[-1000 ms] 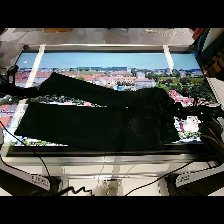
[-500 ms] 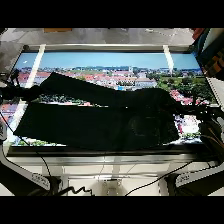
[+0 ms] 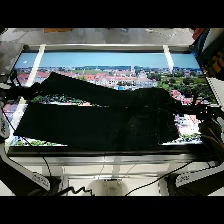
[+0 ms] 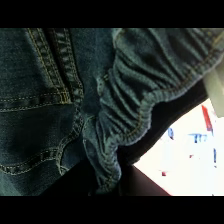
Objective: Fold the clothes and pants, and hang the long-sleeved shirts on hangers.
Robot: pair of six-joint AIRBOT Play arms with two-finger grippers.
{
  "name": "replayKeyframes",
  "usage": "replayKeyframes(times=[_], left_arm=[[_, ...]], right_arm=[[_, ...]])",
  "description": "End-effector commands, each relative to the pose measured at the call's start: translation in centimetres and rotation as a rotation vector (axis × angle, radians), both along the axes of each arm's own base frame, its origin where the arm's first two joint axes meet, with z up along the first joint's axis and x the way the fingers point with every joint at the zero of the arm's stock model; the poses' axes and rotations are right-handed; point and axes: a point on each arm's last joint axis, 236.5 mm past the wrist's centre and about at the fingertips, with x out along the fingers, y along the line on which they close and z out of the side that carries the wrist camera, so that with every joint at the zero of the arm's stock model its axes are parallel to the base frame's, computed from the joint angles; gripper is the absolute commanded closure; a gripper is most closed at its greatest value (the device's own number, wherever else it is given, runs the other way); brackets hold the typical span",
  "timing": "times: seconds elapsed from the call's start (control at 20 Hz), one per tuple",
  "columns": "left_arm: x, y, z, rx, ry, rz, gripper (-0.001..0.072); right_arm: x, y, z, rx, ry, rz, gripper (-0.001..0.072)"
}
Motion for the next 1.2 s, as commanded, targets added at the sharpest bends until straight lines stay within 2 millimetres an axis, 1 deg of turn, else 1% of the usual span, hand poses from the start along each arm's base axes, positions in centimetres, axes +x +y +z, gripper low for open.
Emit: replayKeyframes(times=[0.0, 0.15, 0.25, 0.3, 0.45, 0.5, 0.55, 0.6, 0.7, 0.75, 0.85, 0.9, 1.0, 1.05, 1.15], left_arm=[[0.4, 0.9, -0.5, 0.038, 0.018, 0.068, 0.0009], [0.4, 1.6, -1.1, 0.093, 0.061, 0.138, 0.0016], [0.4, 1.7, -1.2, 0.080, 0.091, 0.225, 0.0102], [0.3, 1.5, -1.2, 0.065, 0.103, 0.254, 0.0110], [0.8, -0.7, -1.8, 0.035, 0.122, 0.256, 0.0110], [0.9, -1.3, -2.4, 0.036, 0.136, 0.262, 0.0111], [0.8, -1.4, -3.2, 0.060, 0.157, 0.274, 0.0110], [0.6, -1.1, -3.9, 0.084, 0.177, 0.300, 0.0111], [0.2, 0.4, -4.8, 0.115, 0.201, 0.385, 0.0110], [0.4, 1.0, -4.8, 0.120, 0.191, 0.413, 0.0110], [1.4, 1.4, -4.5, 0.124, 0.142, 0.428, 0.0112], [1.7, 1.6, -4.3, 0.127, 0.123, 0.431, 0.0197], [2.2, 1.7, -4.1, 0.128, 0.099, 0.435, 0.0549], [2.3, 1.8, -4.0, 0.129, 0.092, 0.437, 0.0681], [2.6, 1.2, -3.6, 0.092, 0.083, 0.445, 0.0685]], right_arm=[[0.0, 0.0, 0.0, 0.000, -0.001, 0.000, 0.0661], [0.0, 0.0, 0.0, 0.000, -0.001, 0.000, 0.0661], [0.0, 0.0, 0.0, 0.000, -0.001, 0.000, 0.0661], [0.0, 0.0, 0.0, 0.001, -0.001, 0.000, 0.0661], [0.0, 0.0, 0.0, 0.000, -0.001, 0.000, 0.0660], [0.0, 0.0, 0.0, 0.000, -0.001, 0.000, 0.0660], [0.0, 0.0, 0.0, 0.000, -0.001, 0.000, 0.0661], [0.0, 0.0, 0.0, 0.000, -0.001, 0.000, 0.0661], [0.1, -0.1, 0.0, -0.003, -0.002, -0.002, 0.0661], [0.1, -0.1, 0.0, -0.003, -0.003, -0.001, 0.0661], [0.1, 0.0, 0.0, -0.006, -0.007, 0.002, 0.0660], [0.1, -0.1, 0.0, -0.006, -0.007, 0.003, 0.0661], [0.1, 0.0, 0.0, -0.005, -0.007, 0.003, 0.0661], [0.1, 0.0, 0.0, -0.005, -0.007, 0.003, 0.0661], [0.2, -0.1, 0.1, -0.004, -0.010, -0.001, 0.0661]])
